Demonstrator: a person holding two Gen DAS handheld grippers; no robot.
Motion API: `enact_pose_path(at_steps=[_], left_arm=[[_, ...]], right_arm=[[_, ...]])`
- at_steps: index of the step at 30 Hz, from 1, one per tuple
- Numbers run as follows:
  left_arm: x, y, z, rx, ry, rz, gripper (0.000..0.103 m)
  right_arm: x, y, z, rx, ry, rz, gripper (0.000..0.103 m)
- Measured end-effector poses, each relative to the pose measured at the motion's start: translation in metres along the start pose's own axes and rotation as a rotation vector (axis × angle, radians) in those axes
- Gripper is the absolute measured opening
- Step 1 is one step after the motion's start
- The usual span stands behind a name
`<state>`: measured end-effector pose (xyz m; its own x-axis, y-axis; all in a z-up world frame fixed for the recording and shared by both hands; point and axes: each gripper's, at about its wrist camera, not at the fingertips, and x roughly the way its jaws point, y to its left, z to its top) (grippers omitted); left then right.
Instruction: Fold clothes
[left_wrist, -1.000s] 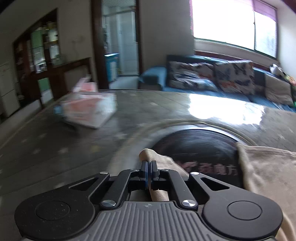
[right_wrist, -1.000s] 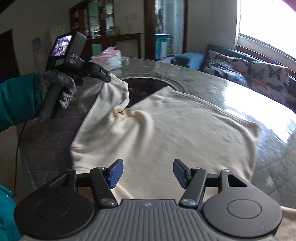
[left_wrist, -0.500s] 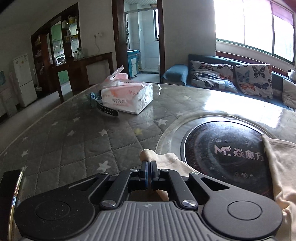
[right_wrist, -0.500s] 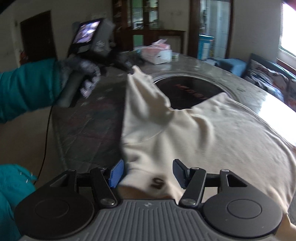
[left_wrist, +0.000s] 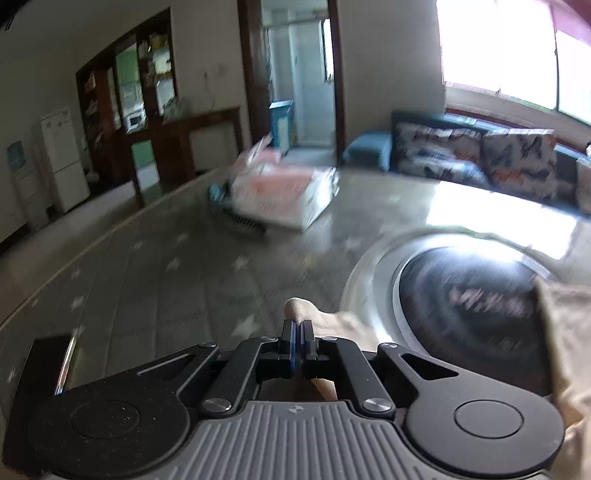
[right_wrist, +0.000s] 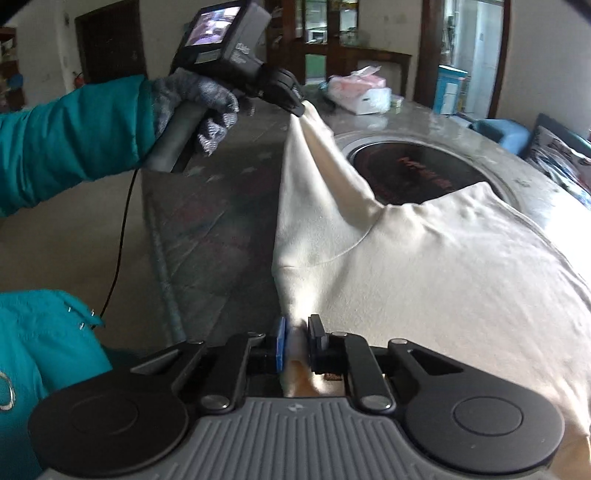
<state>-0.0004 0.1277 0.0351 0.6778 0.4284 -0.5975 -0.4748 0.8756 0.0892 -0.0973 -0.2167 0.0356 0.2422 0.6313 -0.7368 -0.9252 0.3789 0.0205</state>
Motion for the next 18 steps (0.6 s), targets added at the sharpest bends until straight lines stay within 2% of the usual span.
enact_pose_path(at_steps=[1,4,6,7,9,13,16,18], left_arm=[[0.003,0.002,-0.003,0.004,0.016,0.008,0.003],[0.008,0.008,-0.009,0.008,0.053,0.019,0.003],[0.007,0.011,-0.010,0.006,0.064,0.015,0.007],[0.006,0.011,-0.009,0.004,0.063,0.012,0.007],[0.001,0.010,-0.008,0.004,0.050,0.000,0.011],[-0.012,0.008,-0.002,0.005,0.015,-0.012,0.011],[-0.026,0.000,0.001,0.006,0.006,-0.093,0.011],[-0.039,-0.012,-0.001,0.024,0.004,-0.193,0.011]], right_arm=[[0.000,0.000,0.000,-0.004,0.000,0.002,0.013],[-0.005,-0.001,0.001,0.007,-0.014,0.005,0.022],[-0.010,-0.003,0.001,0.025,-0.029,0.005,0.025],[-0.013,-0.004,0.001,0.033,-0.037,0.005,0.027],[-0.019,-0.006,0.001,0.050,-0.052,0.006,0.039],[-0.033,-0.012,-0.001,0.094,-0.082,-0.009,0.041],[-0.043,-0.020,-0.005,0.129,-0.100,-0.045,0.047],[-0.046,-0.029,-0.009,0.166,-0.110,-0.079,0.049]])
